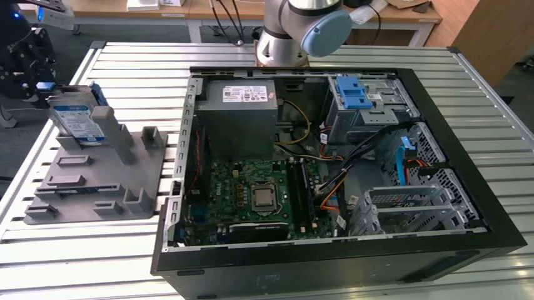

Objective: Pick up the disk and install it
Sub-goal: 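Pick up the disk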

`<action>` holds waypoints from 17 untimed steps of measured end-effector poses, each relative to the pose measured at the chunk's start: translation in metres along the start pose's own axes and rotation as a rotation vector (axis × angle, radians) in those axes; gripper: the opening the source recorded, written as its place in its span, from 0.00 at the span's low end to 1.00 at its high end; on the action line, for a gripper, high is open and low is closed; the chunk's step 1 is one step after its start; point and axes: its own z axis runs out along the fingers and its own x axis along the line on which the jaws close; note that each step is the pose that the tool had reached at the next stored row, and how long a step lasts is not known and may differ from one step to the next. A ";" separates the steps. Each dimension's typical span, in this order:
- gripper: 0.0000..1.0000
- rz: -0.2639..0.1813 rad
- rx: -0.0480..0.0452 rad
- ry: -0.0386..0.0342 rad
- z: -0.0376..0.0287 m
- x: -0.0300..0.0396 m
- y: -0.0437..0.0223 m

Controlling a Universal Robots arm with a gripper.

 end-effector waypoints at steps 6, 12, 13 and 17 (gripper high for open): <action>0.53 0.000 0.0177 -0.0011 0.0016 0.0001 0.0025; 0.53 0.000 0.0197 -0.0013 0.0108 0.0004 0.0037; 0.53 0.000 0.0198 -0.0013 0.0116 0.0004 0.0038; 0.52 0.000 0.0195 -0.0012 0.0119 0.0004 0.0038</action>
